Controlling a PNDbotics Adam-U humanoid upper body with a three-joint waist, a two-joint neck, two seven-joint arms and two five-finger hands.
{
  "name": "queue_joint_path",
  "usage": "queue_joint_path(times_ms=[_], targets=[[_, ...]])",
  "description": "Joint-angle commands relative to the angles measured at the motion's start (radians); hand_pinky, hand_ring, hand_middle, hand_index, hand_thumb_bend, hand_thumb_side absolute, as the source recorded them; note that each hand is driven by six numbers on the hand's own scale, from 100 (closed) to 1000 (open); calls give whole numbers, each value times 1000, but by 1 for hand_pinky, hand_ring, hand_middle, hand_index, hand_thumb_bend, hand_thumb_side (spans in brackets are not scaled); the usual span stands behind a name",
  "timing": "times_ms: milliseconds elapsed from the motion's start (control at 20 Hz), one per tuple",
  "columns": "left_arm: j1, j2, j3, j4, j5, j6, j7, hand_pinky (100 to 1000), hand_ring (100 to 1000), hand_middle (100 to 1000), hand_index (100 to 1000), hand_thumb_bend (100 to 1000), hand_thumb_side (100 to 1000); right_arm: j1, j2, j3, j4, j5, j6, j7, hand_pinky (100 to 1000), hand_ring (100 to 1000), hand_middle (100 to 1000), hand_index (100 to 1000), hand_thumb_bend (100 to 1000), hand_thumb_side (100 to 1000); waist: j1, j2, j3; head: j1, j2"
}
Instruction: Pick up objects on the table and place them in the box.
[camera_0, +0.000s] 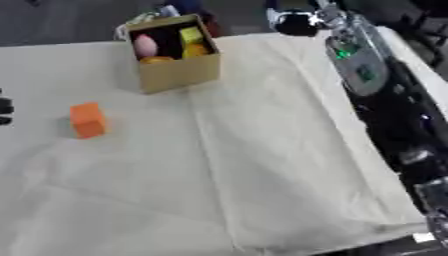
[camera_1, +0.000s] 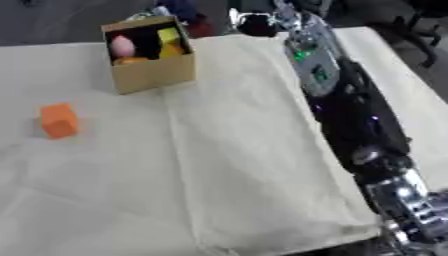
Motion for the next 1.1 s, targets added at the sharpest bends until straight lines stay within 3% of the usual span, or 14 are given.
queue_joint_path(times_ms=[50,300,600,800,1100], targets=[[-50,121,-22,21,-53,-8,-51,726,739,685,819,100,642,57,-52,-39,-112,-113,-27,-10,616,644,739,948,100,391,19,-33,-10,30,5],[-144,226,-85,91,-180,-33,-184,758,762,736,848,181,543,181,-45,-87,-189,-182,-63,-25,612,638,734,944,100,450,24,-40,-37,78,5],[-289,275,-195,209,-329,-83,-395,797,782,779,891,398,445,254,-4,-135,-235,-191,-65,-62,605,628,723,941,100,488,27,-46,-59,107,5],[-394,258,-256,314,-415,-125,-533,811,788,793,905,507,414,276,14,-143,-241,-190,-62,-74,603,624,719,939,100,491,29,-51,-64,107,5],[-488,190,-290,498,-530,-172,-662,817,791,800,906,575,420,294,31,-148,-237,-193,-59,-83,600,618,711,937,100,492,30,-54,-76,86,5]])
